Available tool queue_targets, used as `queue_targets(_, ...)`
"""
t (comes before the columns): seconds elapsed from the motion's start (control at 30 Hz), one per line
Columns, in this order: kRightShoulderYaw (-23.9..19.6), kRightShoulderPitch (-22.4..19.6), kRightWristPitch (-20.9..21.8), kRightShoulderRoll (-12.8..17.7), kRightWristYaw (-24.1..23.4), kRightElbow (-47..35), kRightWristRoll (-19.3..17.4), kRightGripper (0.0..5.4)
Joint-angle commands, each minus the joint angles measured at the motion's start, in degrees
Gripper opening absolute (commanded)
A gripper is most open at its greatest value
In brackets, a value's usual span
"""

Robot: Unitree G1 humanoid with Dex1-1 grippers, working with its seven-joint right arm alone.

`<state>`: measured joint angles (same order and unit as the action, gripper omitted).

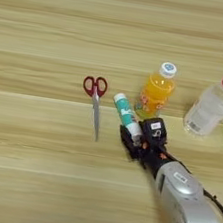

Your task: Move the objects on the table

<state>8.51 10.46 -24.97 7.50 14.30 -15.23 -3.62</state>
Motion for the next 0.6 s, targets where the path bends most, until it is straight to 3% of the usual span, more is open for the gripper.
queue_targets(0.03,-1.33,1.08,-0.80,0.27,-0.64,-7.33,-1.07,3.40)
queue_targets(0.6,-5.00,6.70,-6.84,-0.40,-1.46,-23.84,-4.35,5.26)
